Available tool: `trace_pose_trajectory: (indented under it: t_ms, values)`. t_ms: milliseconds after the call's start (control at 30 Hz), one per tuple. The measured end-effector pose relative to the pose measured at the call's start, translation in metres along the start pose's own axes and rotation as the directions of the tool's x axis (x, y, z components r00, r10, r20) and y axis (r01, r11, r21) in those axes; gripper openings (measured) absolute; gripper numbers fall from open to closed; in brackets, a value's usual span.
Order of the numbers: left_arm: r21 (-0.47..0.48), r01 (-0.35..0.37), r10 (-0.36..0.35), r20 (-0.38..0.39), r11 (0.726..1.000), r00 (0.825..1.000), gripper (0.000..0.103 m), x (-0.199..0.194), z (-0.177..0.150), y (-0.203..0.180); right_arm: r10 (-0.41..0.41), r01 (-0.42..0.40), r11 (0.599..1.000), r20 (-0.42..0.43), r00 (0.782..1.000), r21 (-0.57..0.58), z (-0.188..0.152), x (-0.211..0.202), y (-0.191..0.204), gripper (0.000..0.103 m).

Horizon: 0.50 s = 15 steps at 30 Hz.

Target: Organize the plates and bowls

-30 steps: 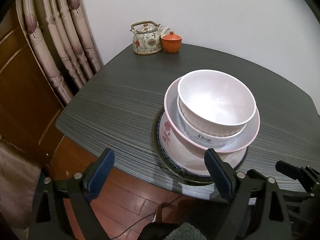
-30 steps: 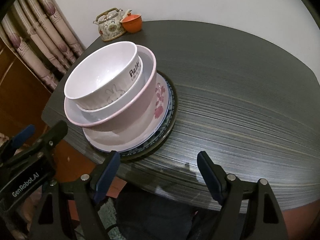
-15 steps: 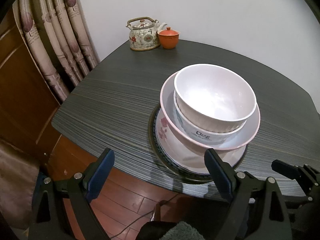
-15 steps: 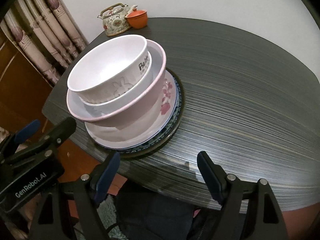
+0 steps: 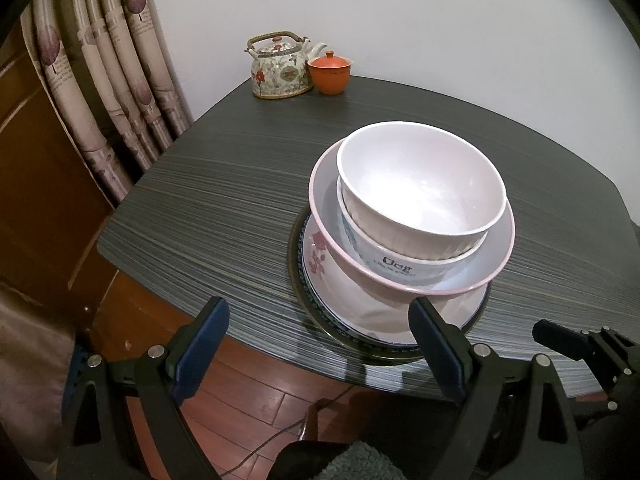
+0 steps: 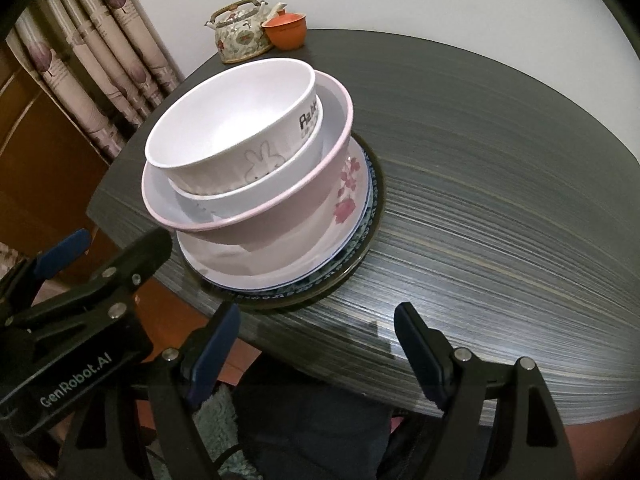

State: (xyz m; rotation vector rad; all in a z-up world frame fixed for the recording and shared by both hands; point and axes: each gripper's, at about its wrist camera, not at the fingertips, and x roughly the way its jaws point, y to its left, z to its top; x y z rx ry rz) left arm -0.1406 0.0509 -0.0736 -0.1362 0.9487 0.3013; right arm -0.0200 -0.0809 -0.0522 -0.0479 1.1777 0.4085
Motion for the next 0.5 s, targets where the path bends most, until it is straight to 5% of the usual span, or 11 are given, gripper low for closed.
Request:
trace_pose_trajectory:
  t_ms: [500]
  values:
    - [0.0,0.016,-0.016,-0.009,1.0,1.0,0.09,0.0031,0.0015,0.0028,-0.005,0.005,1.0,-0.001,1.0,-0.007,-0.0013,-0.0014,0.0043,0.082]
